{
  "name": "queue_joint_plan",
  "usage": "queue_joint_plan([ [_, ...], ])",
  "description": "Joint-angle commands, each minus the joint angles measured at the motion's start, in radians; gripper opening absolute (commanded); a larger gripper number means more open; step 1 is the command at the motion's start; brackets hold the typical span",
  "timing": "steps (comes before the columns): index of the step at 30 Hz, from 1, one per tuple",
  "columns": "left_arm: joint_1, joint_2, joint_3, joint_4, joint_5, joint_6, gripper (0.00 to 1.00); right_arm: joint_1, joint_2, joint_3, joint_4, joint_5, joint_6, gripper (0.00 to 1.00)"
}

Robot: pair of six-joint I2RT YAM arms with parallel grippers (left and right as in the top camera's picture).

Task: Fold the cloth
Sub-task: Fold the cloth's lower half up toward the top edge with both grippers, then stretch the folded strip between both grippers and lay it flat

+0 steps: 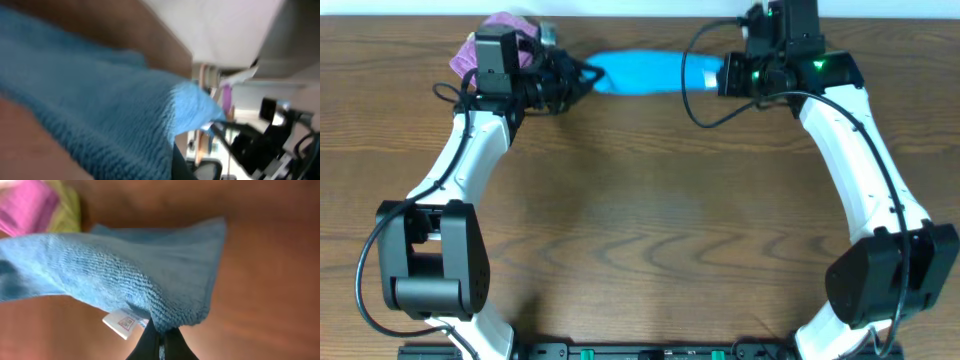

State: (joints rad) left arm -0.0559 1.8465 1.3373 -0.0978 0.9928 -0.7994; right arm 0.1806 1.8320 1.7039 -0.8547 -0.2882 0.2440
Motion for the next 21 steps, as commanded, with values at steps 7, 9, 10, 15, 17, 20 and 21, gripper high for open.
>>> queue_joint_plan([
  [7, 0.005, 0.012, 0.008, -0.524, 0.059, 0.483, 0.06, -0.003, -0.011, 0.009, -0.304, 0.064, -0.067, 0.01],
  [9, 0.003, 0.012, 0.007, -0.621, 0.042, 0.551, 0.06, -0.003, -0.011, 0.008, -0.342, 0.064, -0.071, 0.02],
  [10, 0.003, 0.012, 0.006, -0.660, 0.031, 0.579, 0.06, -0.003, -0.011, 0.003, -0.354, 0.064, -0.080, 0.02],
  [15, -0.001, 0.012, -0.021, -0.799, -0.009, 0.686, 0.06, -0.002, -0.018, -0.072, -0.365, 0.058, -0.097, 0.02],
  [17, -0.003, 0.012, -0.057, -0.795, -0.009, 0.688, 0.06, -0.003, -0.034, -0.133, -0.341, 0.052, -0.097, 0.02],
  [20, -0.014, 0.012, -0.169, -0.766, -0.009, 0.689, 0.06, -0.003, -0.097, -0.304, -0.249, 0.044, -0.095, 0.02],
  [21, -0.017, 0.012, -0.207, -0.753, -0.008, 0.689, 0.06, -0.003, -0.118, -0.351, -0.227, 0.044, -0.095, 0.01],
])
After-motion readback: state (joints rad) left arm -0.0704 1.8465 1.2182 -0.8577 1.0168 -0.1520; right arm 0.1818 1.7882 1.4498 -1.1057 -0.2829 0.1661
